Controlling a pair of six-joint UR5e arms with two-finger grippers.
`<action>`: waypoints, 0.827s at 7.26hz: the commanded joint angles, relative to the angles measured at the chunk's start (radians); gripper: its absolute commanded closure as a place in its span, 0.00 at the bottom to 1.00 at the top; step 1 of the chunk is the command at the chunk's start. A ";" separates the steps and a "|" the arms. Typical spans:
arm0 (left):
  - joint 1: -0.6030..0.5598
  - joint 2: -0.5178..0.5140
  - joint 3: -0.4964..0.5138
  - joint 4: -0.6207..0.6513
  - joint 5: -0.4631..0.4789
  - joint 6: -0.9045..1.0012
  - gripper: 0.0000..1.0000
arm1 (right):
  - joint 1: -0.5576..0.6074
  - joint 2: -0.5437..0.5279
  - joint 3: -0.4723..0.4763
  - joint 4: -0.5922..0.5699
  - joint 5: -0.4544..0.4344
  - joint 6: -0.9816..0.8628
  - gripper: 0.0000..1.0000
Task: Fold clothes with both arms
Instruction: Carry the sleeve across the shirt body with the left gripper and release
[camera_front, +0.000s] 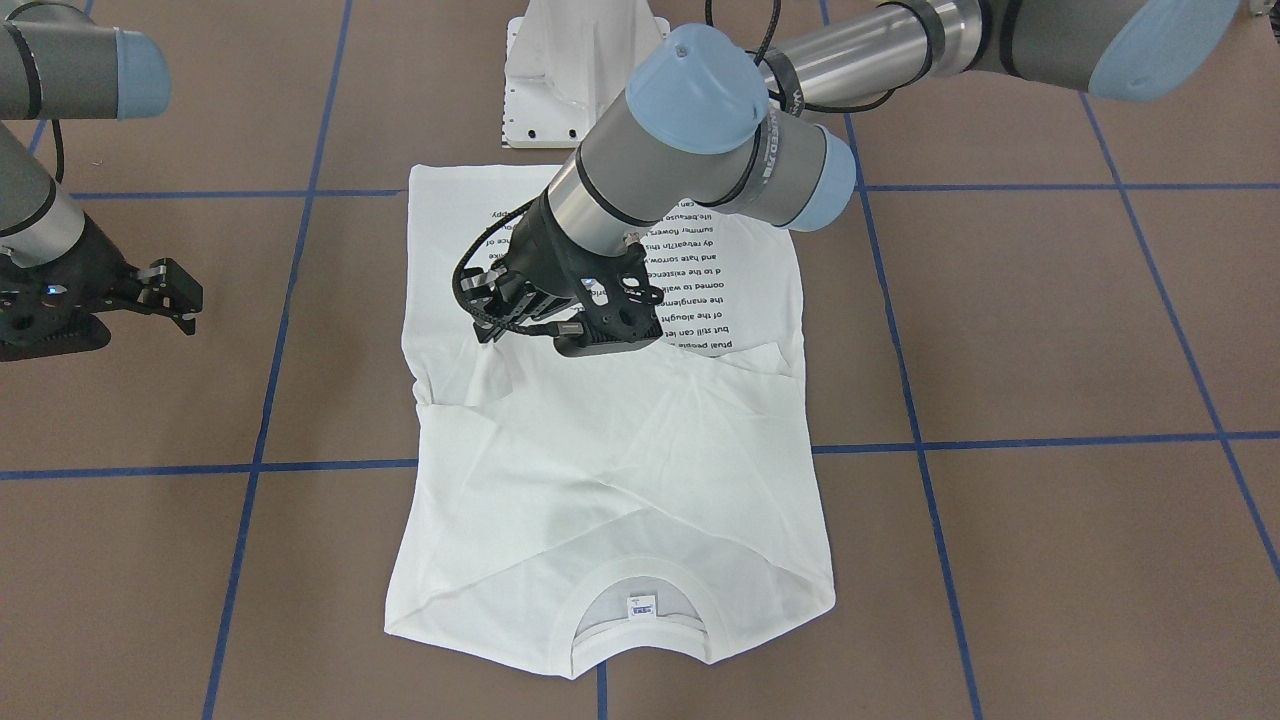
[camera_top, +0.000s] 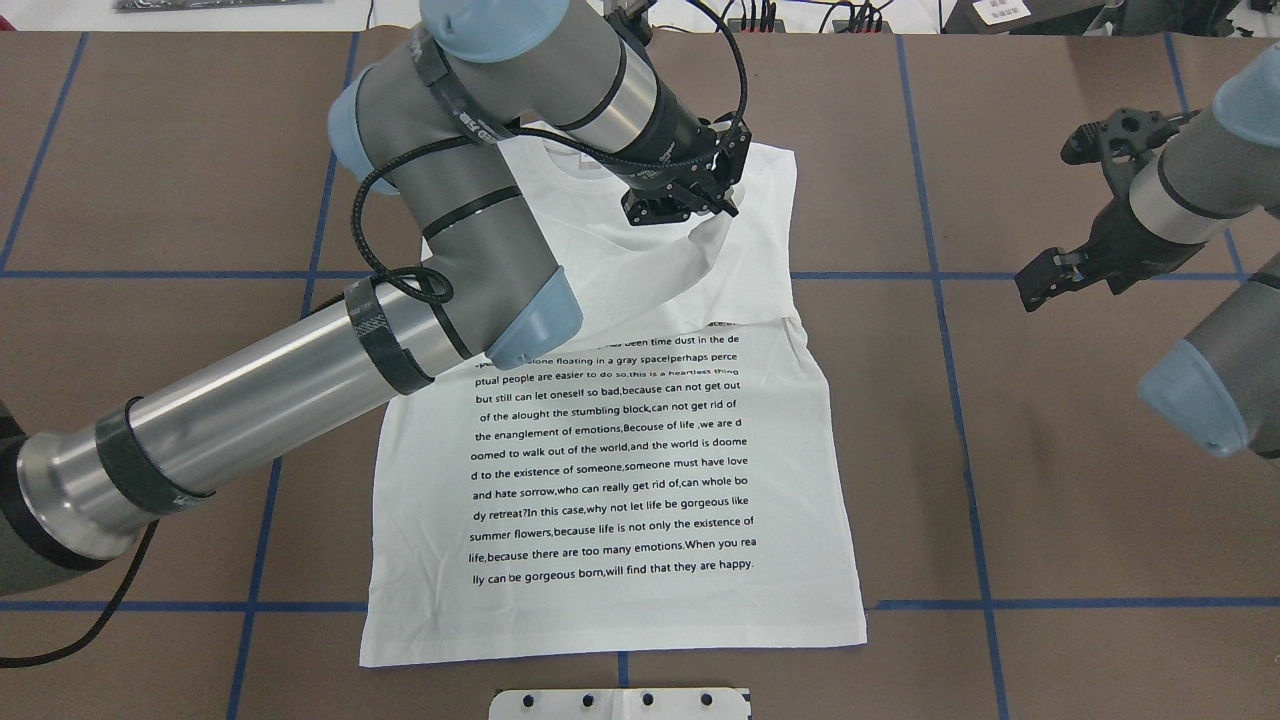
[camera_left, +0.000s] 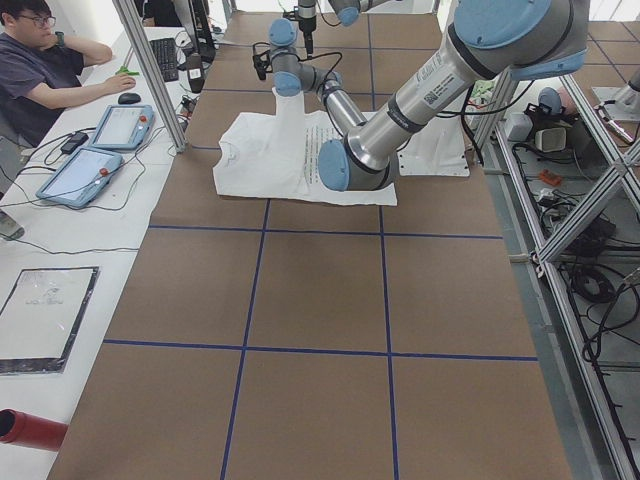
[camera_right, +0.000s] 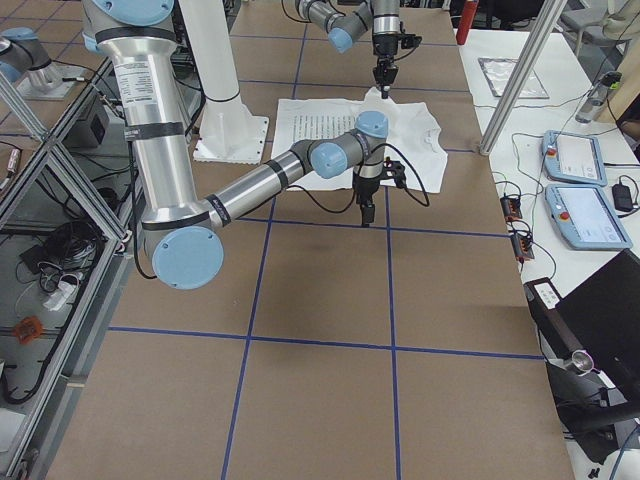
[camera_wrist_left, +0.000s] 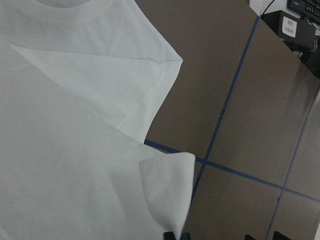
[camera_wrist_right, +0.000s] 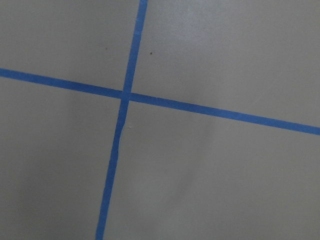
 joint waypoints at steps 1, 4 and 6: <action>0.103 0.004 0.039 -0.030 0.110 0.001 1.00 | 0.000 0.001 0.000 0.000 0.000 0.003 0.00; 0.199 0.002 0.139 -0.168 0.184 0.006 0.99 | -0.001 0.005 0.000 0.000 0.000 0.009 0.00; 0.260 0.002 0.139 -0.211 0.285 0.011 0.01 | -0.001 0.007 0.000 0.000 0.002 0.011 0.00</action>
